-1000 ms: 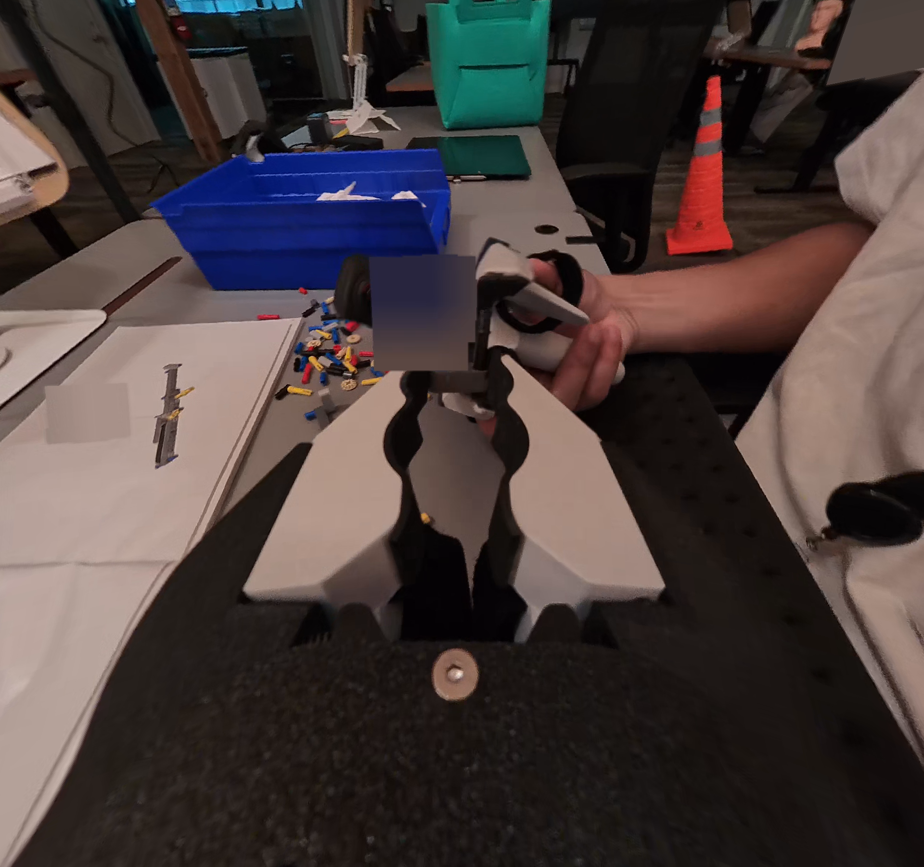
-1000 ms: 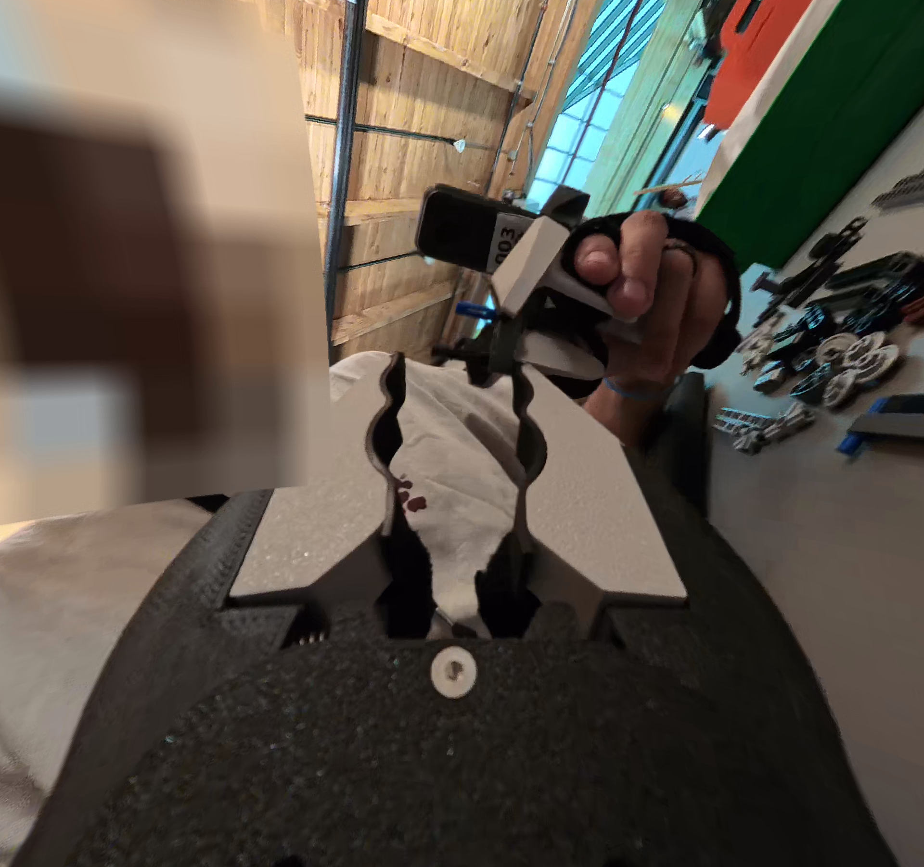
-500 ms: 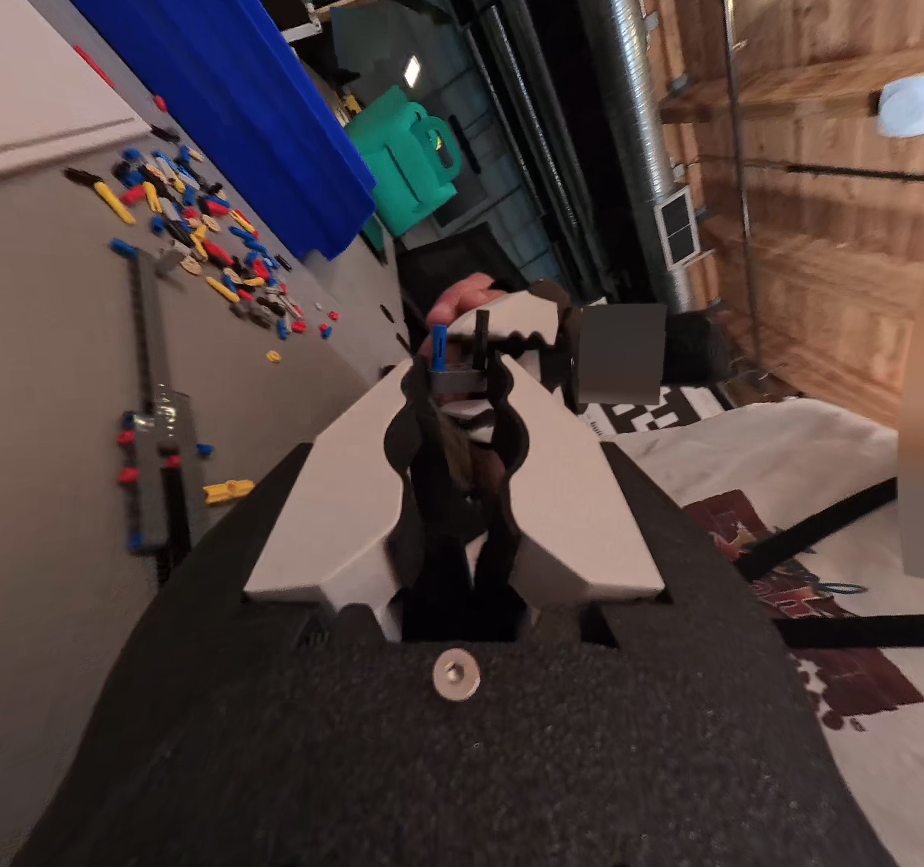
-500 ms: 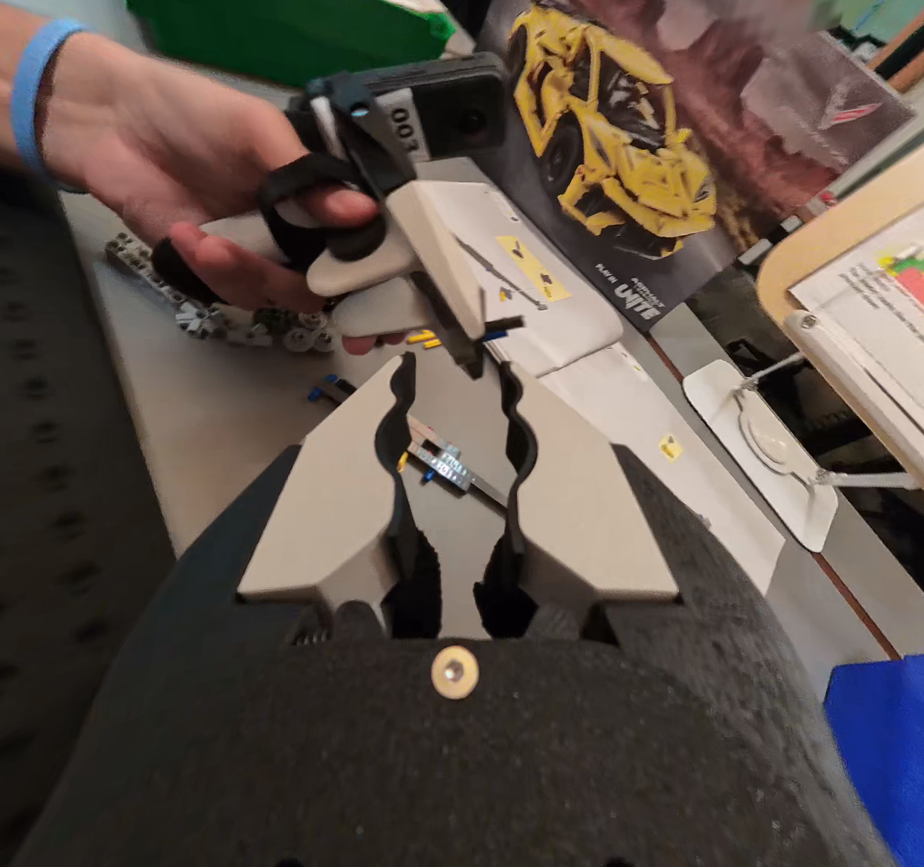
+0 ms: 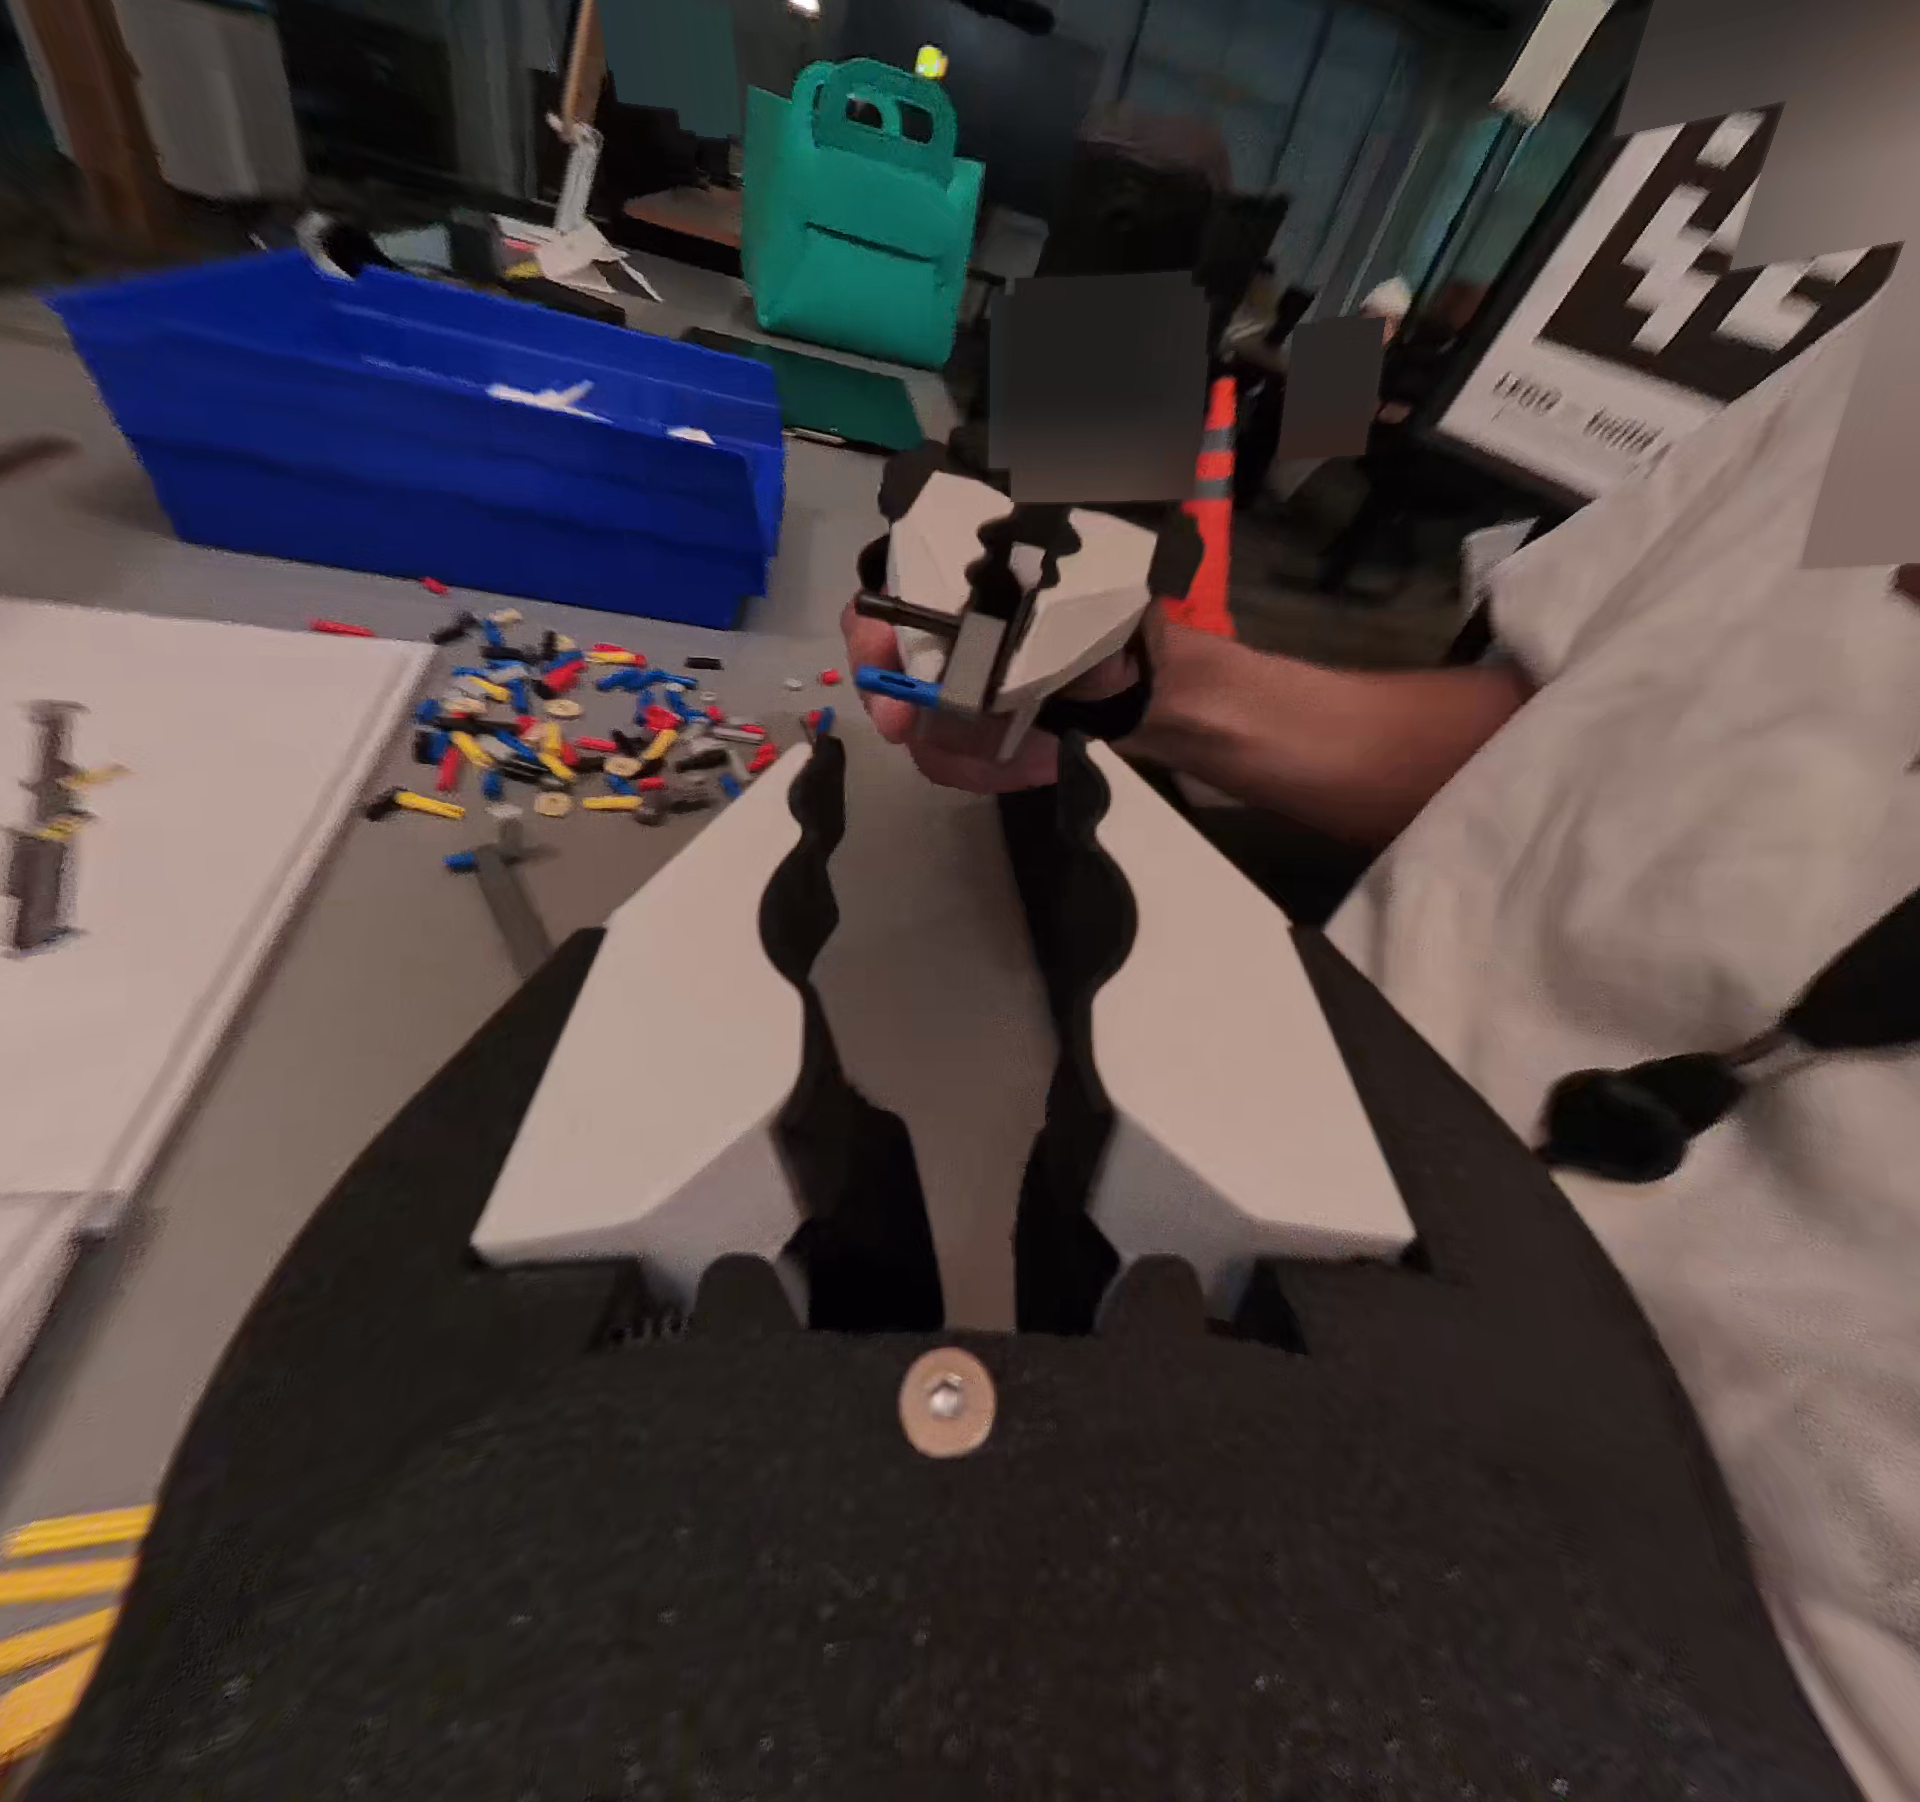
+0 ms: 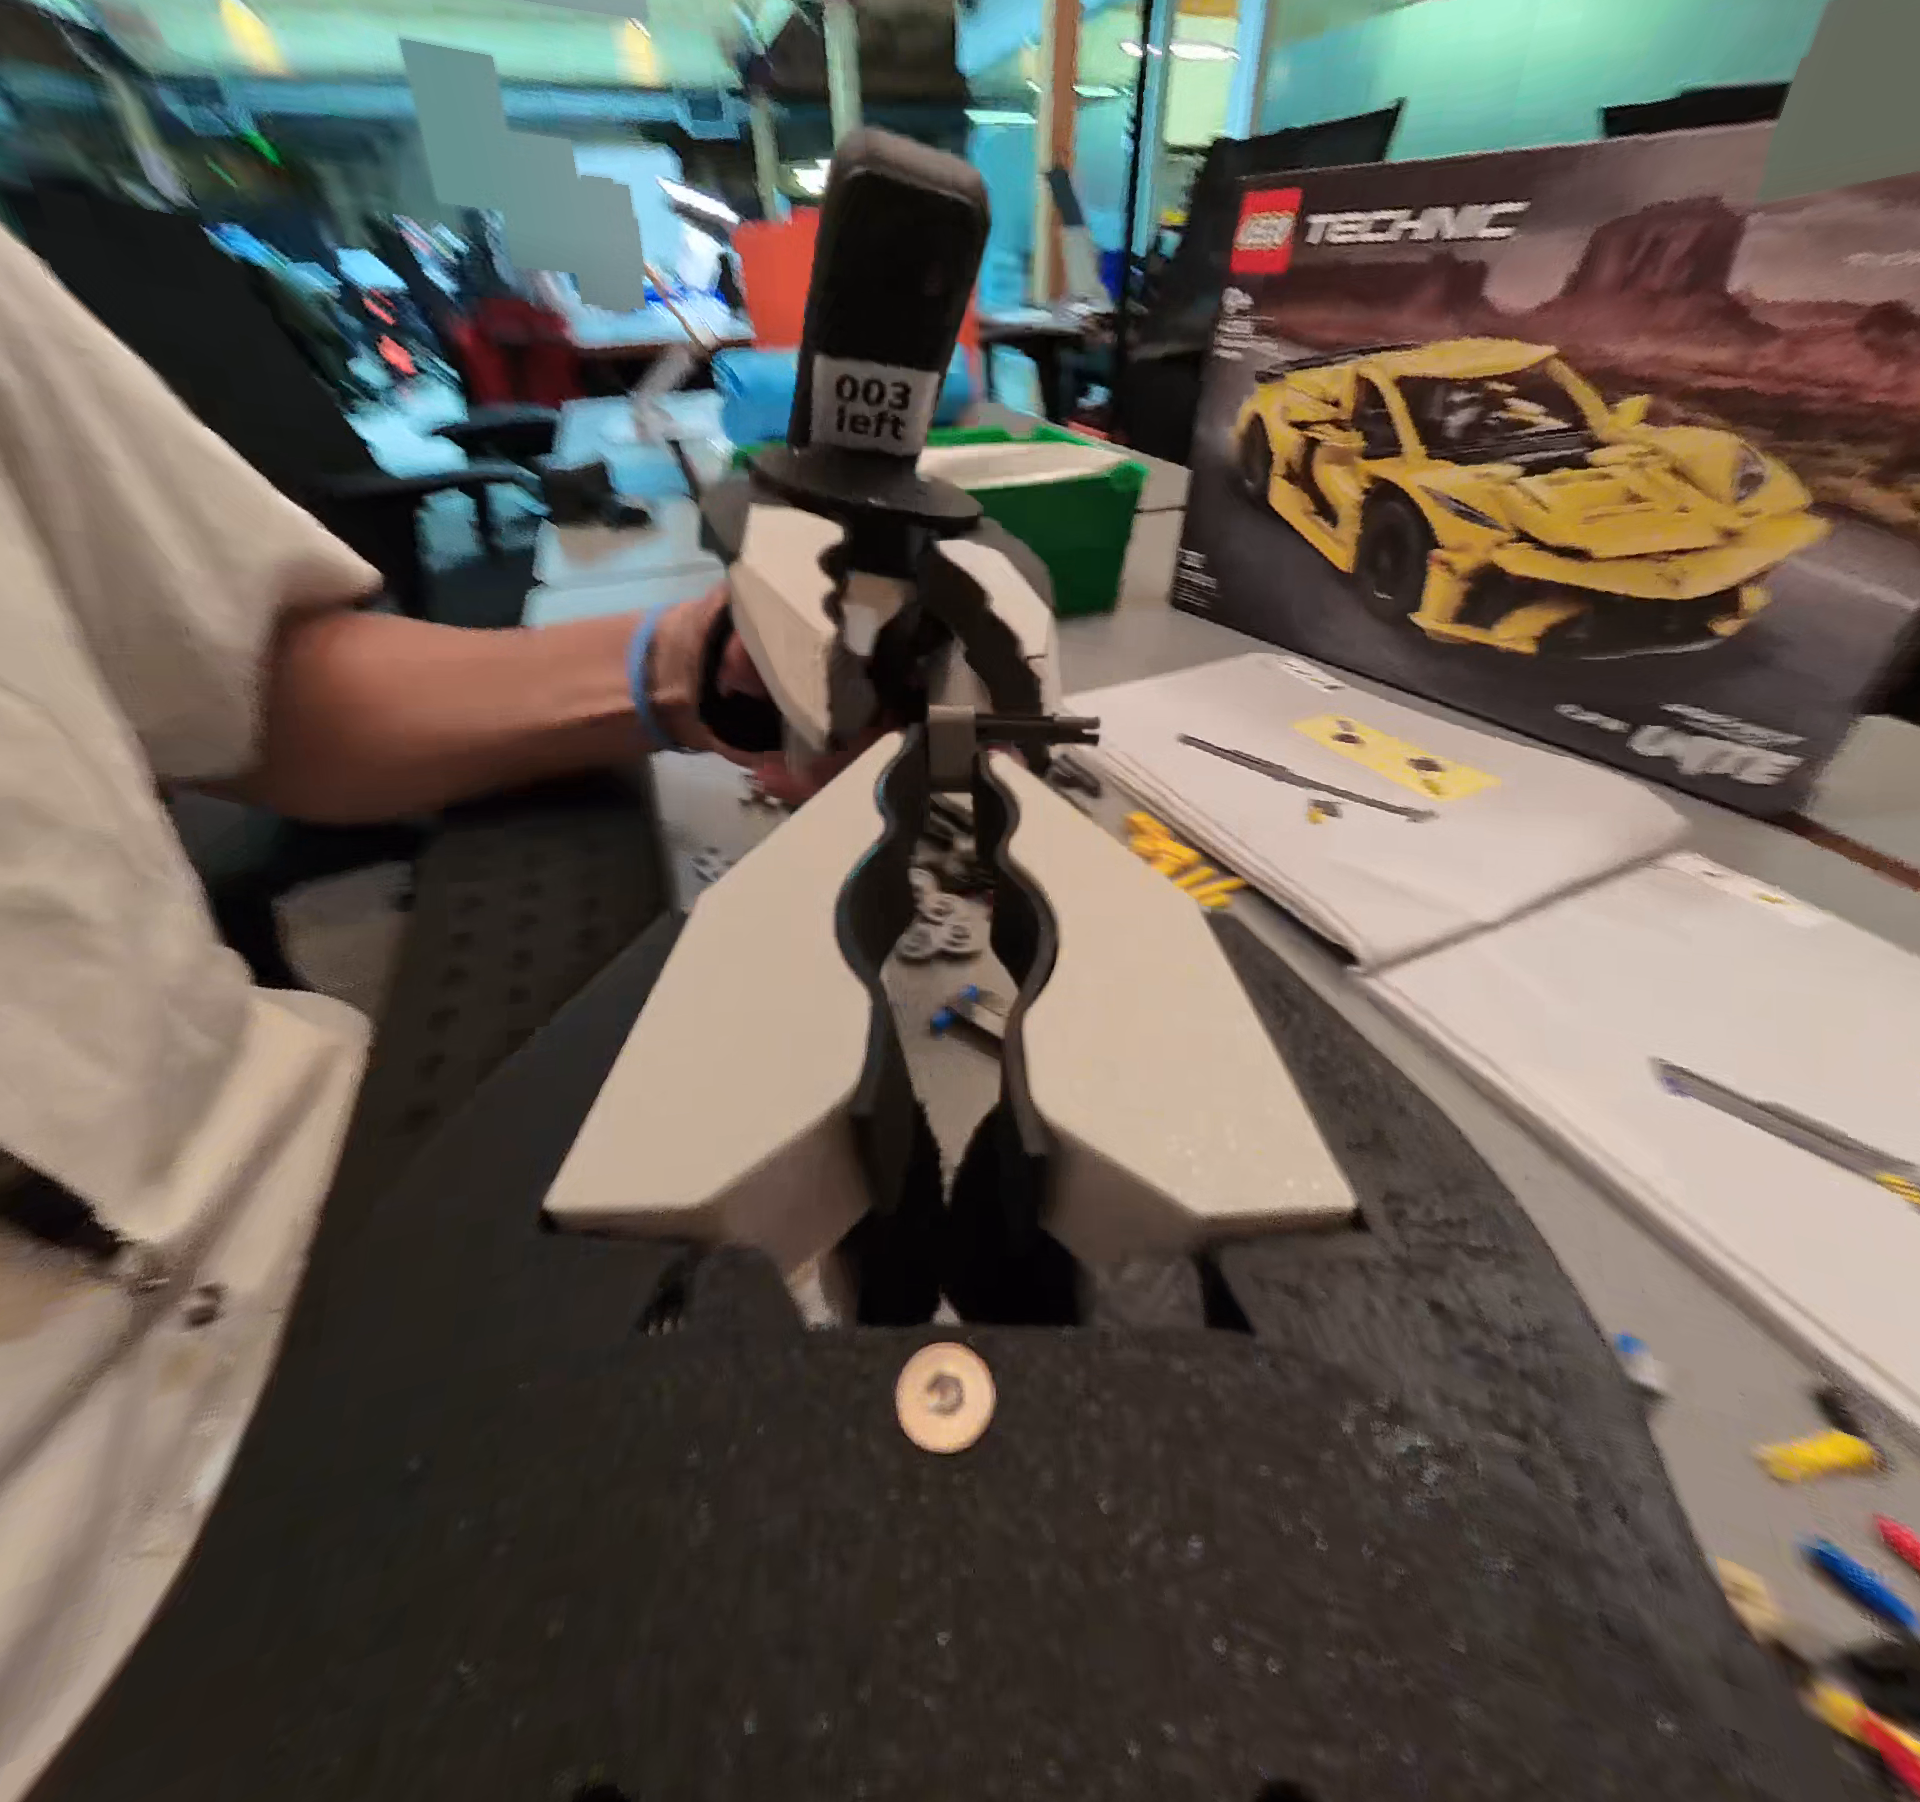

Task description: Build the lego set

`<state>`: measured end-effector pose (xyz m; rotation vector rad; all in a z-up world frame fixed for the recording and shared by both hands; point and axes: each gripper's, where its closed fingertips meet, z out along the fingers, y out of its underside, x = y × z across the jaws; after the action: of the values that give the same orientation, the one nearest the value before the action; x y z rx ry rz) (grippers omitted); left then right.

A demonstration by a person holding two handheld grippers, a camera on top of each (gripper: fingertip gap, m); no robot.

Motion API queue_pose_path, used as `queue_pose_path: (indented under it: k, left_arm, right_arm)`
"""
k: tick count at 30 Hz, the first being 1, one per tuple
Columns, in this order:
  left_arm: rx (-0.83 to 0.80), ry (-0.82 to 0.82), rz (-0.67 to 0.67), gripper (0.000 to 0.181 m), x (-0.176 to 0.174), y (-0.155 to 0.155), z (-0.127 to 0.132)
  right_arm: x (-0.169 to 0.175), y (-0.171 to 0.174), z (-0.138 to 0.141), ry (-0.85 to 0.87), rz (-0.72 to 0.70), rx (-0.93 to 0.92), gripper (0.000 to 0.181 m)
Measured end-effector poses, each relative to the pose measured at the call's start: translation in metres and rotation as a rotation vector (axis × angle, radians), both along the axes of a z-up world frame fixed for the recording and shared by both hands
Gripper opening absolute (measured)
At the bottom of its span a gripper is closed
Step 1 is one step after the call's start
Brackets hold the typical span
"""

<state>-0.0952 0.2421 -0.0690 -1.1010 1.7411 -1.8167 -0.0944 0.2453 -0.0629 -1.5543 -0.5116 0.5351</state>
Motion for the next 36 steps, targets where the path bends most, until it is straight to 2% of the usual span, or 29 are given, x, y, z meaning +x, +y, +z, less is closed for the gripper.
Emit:
queue_pose_path:
  k: [1, 3, 6, 8, 11, 17, 23, 31, 36]
  left_arm:
    - [0.079, -0.040, 0.029, 0.035, 0.000, 0.001, -0.001]
    - [0.220, -0.131, 0.078, 0.031, 0.000, 0.000, 0.001]
    - [0.387, -0.222, 0.133, 0.018, 0.000, -0.001, -0.001]
    - [0.439, -0.182, 0.102, 0.018, 0.000, -0.007, -0.014]
    - [0.477, -0.127, 0.056, 0.015, 0.000, -0.014, -0.027]
    - [0.530, -0.073, 0.006, 0.014, -0.004, -0.018, -0.043]
    - [0.604, -0.034, -0.009, 0.007, -0.005, -0.018, -0.059]
    - [0.736, -0.076, -0.021, 0.006, -0.005, -0.023, -0.070]
    - [0.645, -0.107, -0.013, 0.006, -0.007, -0.020, -0.055]
  right_arm:
    - [-0.002, -0.003, 0.001, 0.047, 0.043, -0.014, 0.007]
    - [0.001, -0.003, -0.002, 0.061, 0.041, -0.019, 0.007]
    - [-0.001, -0.004, -0.017, -0.053, 0.043, -0.047, 0.007]
    - [-0.004, -0.004, -0.031, -0.198, 0.038, -0.047, 0.007]
    - [-0.005, -0.004, -0.041, -0.366, 0.022, -0.023, 0.007]
    - [-0.010, -0.012, -0.057, -0.448, 0.104, -0.069, 0.007]
    - [-0.008, -0.015, -0.068, -0.469, 0.154, -0.148, 0.008]
    - [-0.009, -0.020, -0.079, -0.485, 0.181, -0.174, 0.009]
    - [-0.004, -0.023, -0.067, -0.434, 0.159, -0.176, 0.028]
